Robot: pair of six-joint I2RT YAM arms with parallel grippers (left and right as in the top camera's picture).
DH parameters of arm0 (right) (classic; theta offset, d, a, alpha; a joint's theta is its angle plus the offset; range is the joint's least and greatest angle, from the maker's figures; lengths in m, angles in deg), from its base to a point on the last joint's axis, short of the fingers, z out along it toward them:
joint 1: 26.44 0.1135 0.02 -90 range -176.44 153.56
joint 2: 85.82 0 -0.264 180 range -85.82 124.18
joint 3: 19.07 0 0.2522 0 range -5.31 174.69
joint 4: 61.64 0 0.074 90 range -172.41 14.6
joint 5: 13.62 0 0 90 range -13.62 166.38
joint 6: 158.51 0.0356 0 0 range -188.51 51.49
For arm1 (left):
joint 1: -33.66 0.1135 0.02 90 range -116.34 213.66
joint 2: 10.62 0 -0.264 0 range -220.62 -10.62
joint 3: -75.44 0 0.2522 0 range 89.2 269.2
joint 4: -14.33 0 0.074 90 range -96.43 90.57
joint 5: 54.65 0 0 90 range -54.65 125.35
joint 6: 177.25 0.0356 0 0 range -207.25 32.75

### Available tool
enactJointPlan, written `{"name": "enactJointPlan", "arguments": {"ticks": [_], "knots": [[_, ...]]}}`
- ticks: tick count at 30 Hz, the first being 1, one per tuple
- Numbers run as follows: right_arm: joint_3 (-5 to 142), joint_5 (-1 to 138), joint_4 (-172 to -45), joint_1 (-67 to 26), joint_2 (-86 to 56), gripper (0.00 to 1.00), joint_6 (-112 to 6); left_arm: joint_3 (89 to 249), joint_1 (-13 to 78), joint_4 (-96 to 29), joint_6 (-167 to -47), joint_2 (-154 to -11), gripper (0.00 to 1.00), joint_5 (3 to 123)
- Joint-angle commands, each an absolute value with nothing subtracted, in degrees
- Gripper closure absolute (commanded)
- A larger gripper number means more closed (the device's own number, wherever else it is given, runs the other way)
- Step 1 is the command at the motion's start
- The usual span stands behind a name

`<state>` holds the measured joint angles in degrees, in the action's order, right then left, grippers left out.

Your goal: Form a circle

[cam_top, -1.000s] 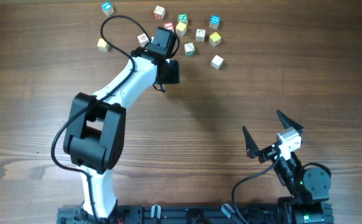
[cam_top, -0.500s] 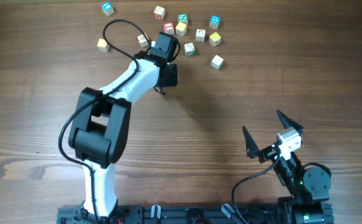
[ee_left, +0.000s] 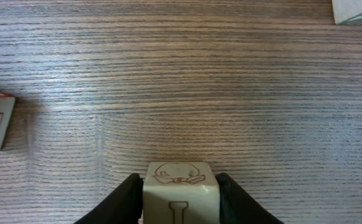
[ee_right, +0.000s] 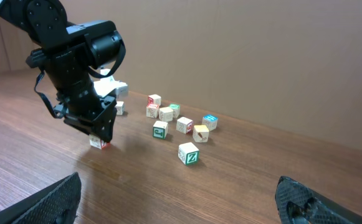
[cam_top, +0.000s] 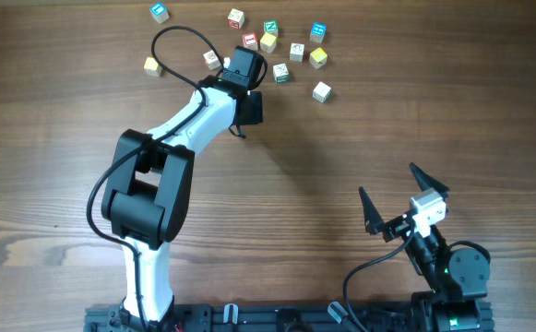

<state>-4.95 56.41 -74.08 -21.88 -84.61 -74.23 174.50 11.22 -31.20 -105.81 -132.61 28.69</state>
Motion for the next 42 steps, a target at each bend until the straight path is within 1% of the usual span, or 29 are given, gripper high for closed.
{"name": "enactJointPlan", "arguments": {"ticks": [1,4,6,9,10,14,16,19,22,27,29,32,35,40,42], "knots": [[-5.01,55.88,-73.78,-21.75,-84.85,0.00,-74.51,174.34,11.37,-31.13,-105.70,-130.78,0.71,27.12],[-5.01,55.88,-73.78,-21.75,-84.85,0.00,-74.51,174.34,11.37,-32.25,-105.73,-127.28,0.73,27.14],[-5.01,55.88,-73.78,-21.75,-84.85,0.00,-74.51,174.34,11.37,-33.36,-105.73,-125.07,0.77,27.16],[-5.01,55.88,-73.78,-21.75,-84.85,0.00,-74.51,174.34,11.35,-38.19,-105.75,-119.35,0.78,27.60],[-5.01,55.88,-73.78,-21.75,-84.85,0.00,-74.49,174.34,11.37,-41.63,-105.75,-116.00,0.78,28.76],[-5.01,55.88,-73.75,-21.75,-84.85,0.00,-74.51,174.34,11.37,-49.01,-105.77,-108.81,0.77,31.55],[-5.01,55.88,-73.78,-21.75,-84.85,0.00,-74.51,174.34,11.35,-53.78,-105.79,-104.46,0.79,33.72],[-5.01,55.88,-73.78,-21.75,-84.85,0.00,-74.51,174.32,11.33,-58.26,-107.50,-100.92,0.80,34.92],[-5.01,55.88,-73.78,-21.75,-84.85,0.00,-74.49,173.97,11.24,-61.43,-107.69,-100.94,0.81,34.94],[-5.01,55.88,-73.78,-21.75,-84.85,0.00,-74.51,168.40,9.52,-58.74,-109.68,-103.17,0.81,34.92],[-5.01,55.88,-73.75,-21.75,-84.85,0.00,-74.51,164.29,8.16,-53.65,-112.04,-104.44,0.82,34.90],[-5.01,55.88,-73.75,-21.75,-84.85,0.00,-74.53,160.49,6.37,-47.07,-112.50,-106.65,0.83,34.88],[-5.01,55.88,-73.78,-21.75,-84.85,0.00,-74.51,159.28,4.97,-44.05,-116.28,-109.86,0.83,34.90],[-5.01,55.88,-73.78,-21.75,-84.85,0.00,-74.51,159.26,3.02,-37.82,-116.46,-116.66,0.81,34.88],[-5.01,55.88,-73.78,-21.75,-84.85,0.00,-74.51,159.26,2.50,-37.84,-116.46,-118.56,0.81,34.90]]}}
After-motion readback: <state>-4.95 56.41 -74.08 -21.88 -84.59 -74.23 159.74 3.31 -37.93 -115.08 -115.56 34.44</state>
